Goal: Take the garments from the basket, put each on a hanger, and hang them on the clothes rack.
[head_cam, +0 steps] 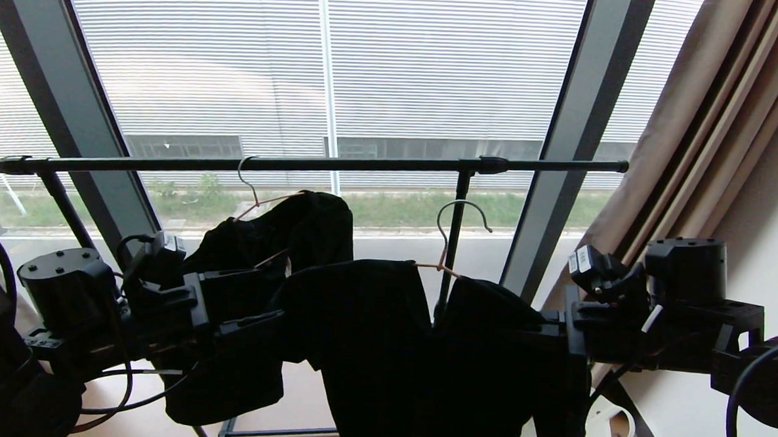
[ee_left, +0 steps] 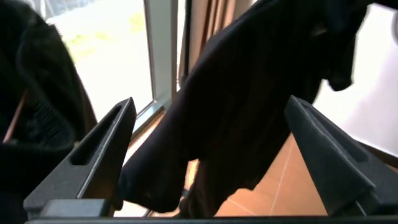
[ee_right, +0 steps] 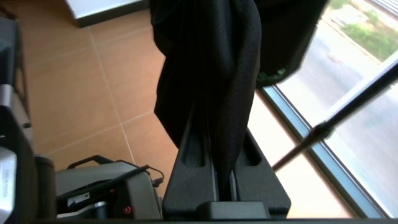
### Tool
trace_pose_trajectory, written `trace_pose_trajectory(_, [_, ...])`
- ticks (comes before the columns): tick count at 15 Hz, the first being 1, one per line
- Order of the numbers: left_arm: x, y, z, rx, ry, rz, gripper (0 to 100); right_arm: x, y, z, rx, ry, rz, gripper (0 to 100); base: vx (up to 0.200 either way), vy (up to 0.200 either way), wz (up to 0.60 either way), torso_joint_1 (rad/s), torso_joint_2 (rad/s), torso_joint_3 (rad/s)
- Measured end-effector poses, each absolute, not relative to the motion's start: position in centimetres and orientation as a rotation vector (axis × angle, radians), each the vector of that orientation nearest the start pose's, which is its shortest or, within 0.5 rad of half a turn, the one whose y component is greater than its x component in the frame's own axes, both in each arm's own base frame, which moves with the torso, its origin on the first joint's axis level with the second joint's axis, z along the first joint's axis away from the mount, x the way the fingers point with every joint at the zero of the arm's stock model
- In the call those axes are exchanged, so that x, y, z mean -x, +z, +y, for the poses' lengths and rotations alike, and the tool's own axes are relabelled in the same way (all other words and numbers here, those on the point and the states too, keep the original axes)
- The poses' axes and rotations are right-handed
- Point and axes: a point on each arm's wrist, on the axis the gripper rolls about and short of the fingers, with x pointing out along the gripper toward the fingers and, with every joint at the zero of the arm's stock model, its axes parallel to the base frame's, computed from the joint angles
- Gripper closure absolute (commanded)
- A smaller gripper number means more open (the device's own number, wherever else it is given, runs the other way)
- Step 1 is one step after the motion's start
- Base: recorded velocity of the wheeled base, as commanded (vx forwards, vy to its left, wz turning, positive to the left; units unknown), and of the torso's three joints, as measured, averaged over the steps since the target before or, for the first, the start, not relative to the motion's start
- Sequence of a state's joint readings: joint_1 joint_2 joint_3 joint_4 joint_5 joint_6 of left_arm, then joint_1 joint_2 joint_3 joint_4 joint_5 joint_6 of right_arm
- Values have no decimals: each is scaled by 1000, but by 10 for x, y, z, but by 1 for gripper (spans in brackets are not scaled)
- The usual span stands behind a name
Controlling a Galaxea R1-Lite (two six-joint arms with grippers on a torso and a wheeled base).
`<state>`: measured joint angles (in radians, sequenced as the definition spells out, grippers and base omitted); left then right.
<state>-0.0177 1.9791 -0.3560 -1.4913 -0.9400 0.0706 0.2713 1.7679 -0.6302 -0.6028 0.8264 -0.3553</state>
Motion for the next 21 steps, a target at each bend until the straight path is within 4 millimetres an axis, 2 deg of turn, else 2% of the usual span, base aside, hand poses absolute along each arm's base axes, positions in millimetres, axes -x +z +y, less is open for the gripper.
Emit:
trace_pose_trajectory(10, [-296, 40, -18, 25, -946, 164, 0, -261, 123, 90, 160, 1195, 311, 100, 0, 0, 0, 0, 0, 0])
trace_pose_trajectory(11, [-297, 38, -18, 28, -946, 170, 100, -261, 123, 90, 158, 1200, 310, 100, 0, 0, 0, 0, 0, 0])
trace_pose_trajectory(18, [-296, 31, -18, 38, -981, 187, 100, -262, 123, 87, 150, 1209, 304, 100, 0, 0, 0, 0, 0, 0])
trace_pose_trajectory(21, [-295, 30, -10, 41, -1021, 177, 100, -265, 124, 81, 144, 1189, 302, 100, 0, 0, 0, 0, 0, 0])
